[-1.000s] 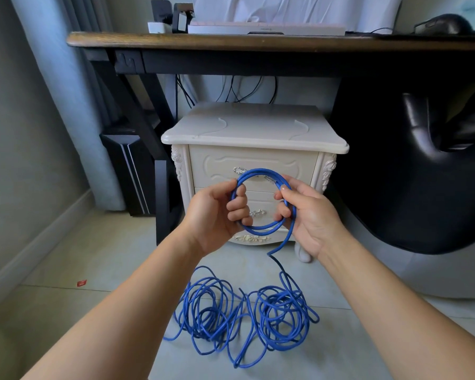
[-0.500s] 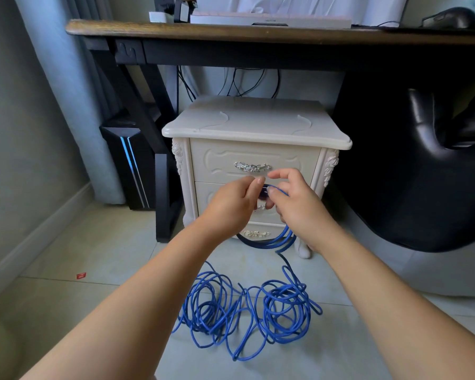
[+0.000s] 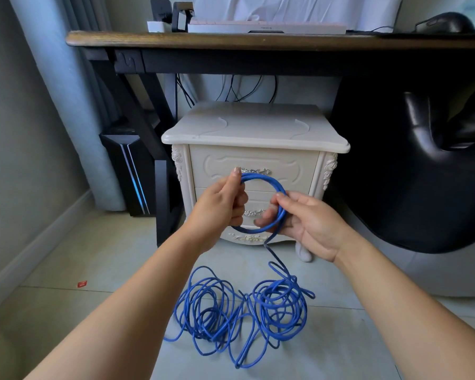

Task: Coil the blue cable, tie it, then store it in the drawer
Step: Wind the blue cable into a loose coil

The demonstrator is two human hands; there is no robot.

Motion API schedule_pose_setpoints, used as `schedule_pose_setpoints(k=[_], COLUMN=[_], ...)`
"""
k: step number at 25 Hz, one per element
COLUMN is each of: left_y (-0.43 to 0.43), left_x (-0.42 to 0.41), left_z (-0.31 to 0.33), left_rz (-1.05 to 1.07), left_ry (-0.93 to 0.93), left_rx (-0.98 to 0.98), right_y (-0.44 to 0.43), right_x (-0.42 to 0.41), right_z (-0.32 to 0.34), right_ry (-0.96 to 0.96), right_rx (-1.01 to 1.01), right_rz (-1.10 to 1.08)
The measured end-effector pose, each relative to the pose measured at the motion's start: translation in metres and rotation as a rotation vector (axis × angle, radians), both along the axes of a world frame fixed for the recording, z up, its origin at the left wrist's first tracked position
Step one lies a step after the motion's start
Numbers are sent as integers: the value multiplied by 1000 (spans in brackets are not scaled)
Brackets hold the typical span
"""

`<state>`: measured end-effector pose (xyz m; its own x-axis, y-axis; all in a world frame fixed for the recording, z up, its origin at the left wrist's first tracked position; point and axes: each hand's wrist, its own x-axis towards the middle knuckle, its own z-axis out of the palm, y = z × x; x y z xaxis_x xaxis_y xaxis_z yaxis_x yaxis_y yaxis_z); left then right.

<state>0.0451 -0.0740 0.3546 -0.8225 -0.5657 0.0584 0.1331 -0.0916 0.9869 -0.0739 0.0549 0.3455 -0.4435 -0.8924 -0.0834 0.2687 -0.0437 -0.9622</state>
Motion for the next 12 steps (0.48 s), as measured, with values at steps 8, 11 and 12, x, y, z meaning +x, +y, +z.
schedule_pose_setpoints(k=[8, 11, 12], left_y=[10, 9, 6], left_x=[-2, -1, 1], left_z=[-3, -2, 0], left_rz=[174, 103, 30], left_ry=[-125, -158, -161], left_rx=[-317, -277, -185], right_y=[-12, -16, -15], right_x=[11, 9, 7], right_z=[-1, -1, 0], right_ry=[-60, 198, 277], right_rx=[-90, -25, 3], right_rz=[-134, -260, -259])
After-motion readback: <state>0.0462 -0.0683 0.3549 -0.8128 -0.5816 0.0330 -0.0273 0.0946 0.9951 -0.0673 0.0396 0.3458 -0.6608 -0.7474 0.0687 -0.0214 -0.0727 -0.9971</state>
